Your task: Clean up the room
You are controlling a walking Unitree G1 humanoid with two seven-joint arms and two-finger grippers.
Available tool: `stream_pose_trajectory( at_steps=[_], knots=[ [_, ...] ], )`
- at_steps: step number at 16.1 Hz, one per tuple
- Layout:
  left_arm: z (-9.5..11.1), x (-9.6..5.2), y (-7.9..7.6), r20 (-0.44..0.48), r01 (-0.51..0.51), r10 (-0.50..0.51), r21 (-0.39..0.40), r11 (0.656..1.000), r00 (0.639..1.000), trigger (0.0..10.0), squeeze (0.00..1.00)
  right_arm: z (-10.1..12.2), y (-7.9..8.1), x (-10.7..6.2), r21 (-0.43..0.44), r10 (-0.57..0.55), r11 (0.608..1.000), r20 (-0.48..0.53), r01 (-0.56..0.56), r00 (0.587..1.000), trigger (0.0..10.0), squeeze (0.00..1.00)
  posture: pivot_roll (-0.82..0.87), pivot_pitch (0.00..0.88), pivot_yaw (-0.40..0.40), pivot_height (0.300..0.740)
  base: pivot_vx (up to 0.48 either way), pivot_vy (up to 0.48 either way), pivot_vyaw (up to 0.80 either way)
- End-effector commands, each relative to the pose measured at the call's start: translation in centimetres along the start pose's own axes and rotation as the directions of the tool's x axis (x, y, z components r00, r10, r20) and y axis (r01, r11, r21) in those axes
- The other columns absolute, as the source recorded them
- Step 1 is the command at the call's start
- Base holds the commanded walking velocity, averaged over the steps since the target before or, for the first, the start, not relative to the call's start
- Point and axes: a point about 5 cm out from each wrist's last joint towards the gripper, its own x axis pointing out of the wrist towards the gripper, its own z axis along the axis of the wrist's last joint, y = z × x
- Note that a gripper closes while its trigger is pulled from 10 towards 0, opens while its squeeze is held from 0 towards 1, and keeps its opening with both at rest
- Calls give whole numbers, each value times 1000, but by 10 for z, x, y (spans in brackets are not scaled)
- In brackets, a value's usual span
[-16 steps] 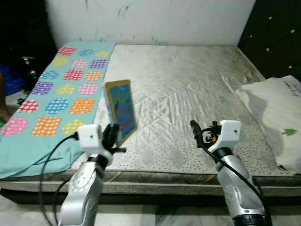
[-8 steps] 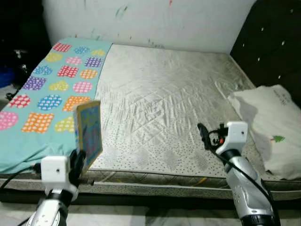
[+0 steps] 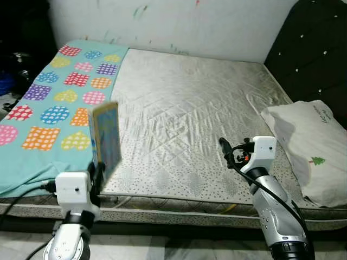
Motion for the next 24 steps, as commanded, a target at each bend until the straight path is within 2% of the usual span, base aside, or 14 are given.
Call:
stream_pose_trajectory(
  at_steps=[1,4,9,13,24],
  knots=[
    [7,0,1,42,-30,30,-12,999,999,10000,0,-1,-9,-5,0,-30,1000,-10,30,999,10000,0,38,50,-126,740,0,0,0],
    [2,-3,-6,21,22,-21,-24,999,1000,10000,0,-8,-14,-11,-17,-37,999,-41,36,998,10000,0,35,61,-133,740,0,0,0],
    [4,5,-14,20,45,-44,-43,998,999,10000,0,-4,-8,-6,-25,-27,999,-34,26,999,10000,0,31,78,-120,740,0,0,-774],
    [8,7,-12,31,57,-56,-29,998,998,10000,0,-2,-4,-1,-22,-22,1000,-24,22,999,10000,0,42,81,-110,740,0,0,0],
    [12,16,-9,39,75,-73,-44,996,997,10000,0,-3,2,-1,-22,0,1000,-25,-1,1000,10000,0,35,91,-102,740,0,-300,0]
  ],
)
